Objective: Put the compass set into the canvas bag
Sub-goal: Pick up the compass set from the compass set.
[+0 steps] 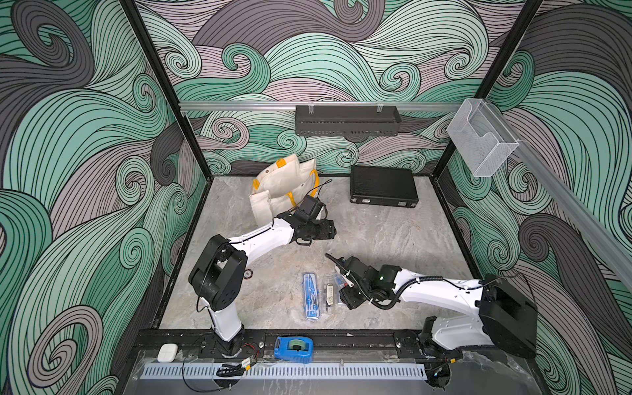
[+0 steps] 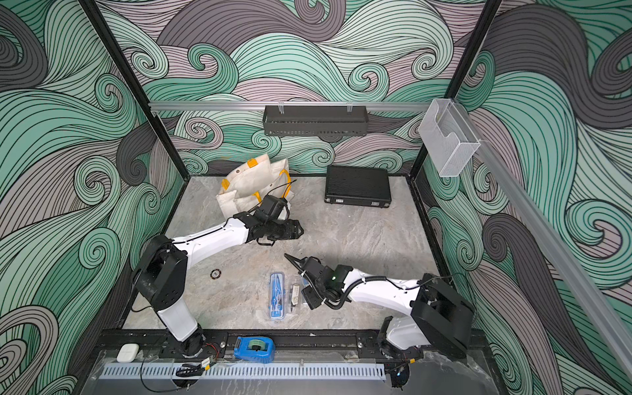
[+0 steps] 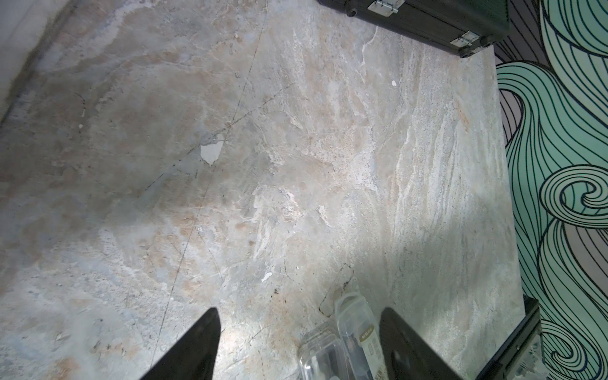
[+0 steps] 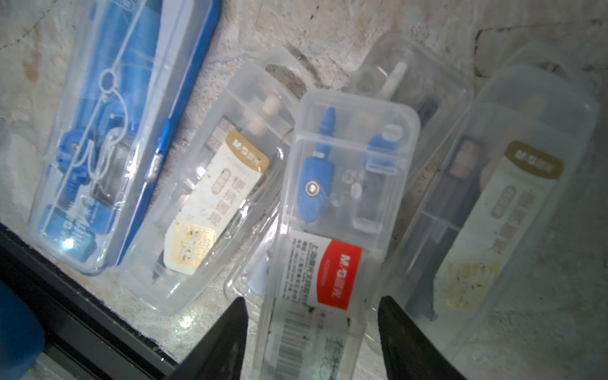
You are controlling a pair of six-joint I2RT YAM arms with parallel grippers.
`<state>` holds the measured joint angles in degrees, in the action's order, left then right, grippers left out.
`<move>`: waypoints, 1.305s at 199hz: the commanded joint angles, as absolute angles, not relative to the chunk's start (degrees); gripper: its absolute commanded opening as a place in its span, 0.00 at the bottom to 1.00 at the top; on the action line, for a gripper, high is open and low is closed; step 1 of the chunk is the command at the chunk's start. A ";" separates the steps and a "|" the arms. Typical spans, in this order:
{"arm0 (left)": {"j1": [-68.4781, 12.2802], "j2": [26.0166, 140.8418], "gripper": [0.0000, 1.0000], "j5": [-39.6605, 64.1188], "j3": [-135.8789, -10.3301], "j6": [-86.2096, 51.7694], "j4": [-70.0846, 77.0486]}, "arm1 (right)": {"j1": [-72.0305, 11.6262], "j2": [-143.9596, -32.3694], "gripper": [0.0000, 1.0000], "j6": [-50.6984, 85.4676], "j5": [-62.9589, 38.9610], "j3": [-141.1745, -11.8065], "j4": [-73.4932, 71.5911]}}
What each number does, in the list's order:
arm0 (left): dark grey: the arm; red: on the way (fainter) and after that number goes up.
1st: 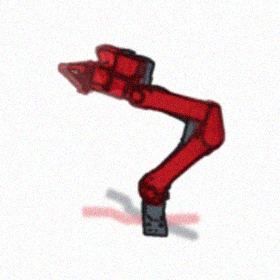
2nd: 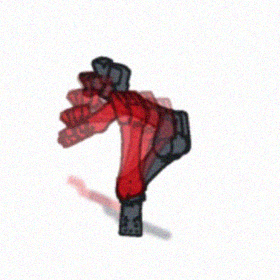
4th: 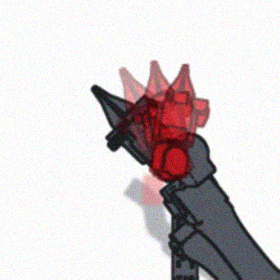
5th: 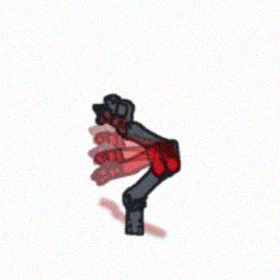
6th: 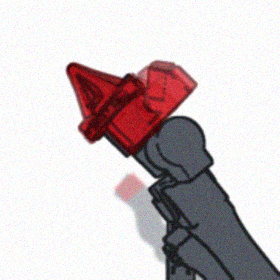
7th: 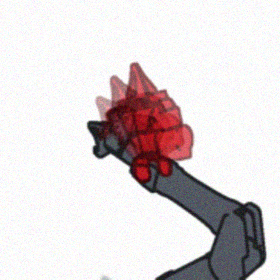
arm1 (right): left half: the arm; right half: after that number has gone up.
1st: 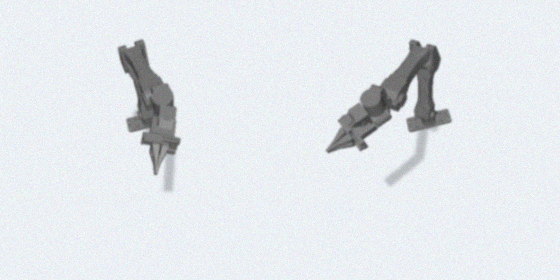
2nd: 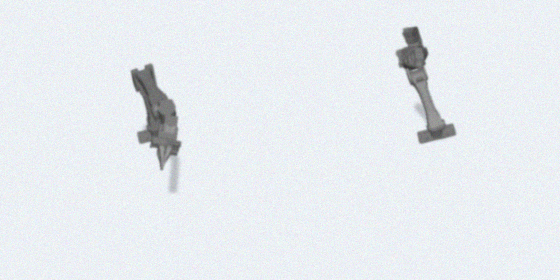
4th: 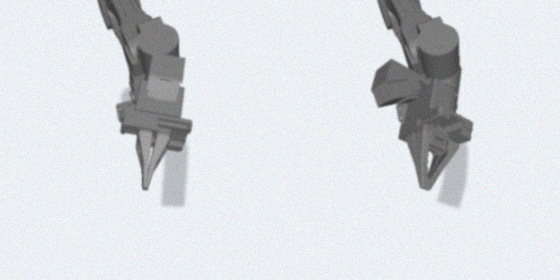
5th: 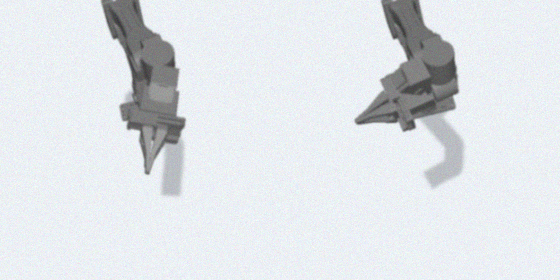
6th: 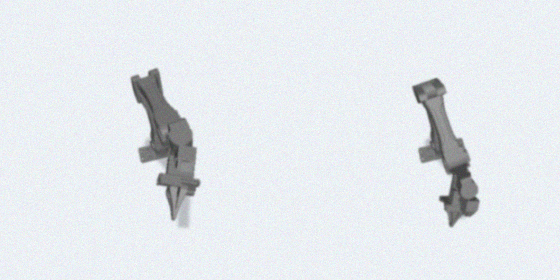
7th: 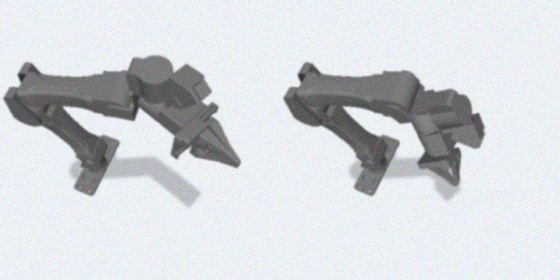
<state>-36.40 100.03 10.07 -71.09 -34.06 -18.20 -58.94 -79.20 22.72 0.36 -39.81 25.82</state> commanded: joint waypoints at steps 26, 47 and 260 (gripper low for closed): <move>-35.86 98.85 0.78 10.32 -71.01 -34.76 -16.72 | -59.54 -80.16 0.43 23.08 3.95 -40.96 25.74; -35.71 98.89 0.78 11.02 -71.06 -35.02 -16.24 | -59.50 -79.51 0.40 23.03 5.54 -41.04 25.39; -34.19 97.92 0.67 35.72 -68.38 -44.34 4.92 | -43.93 -68.01 0.36 17.12 1.22 -41.03 6.41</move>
<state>-34.20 97.91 32.82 -66.92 -42.98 2.94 -44.77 -69.14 16.91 2.37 -41.21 9.15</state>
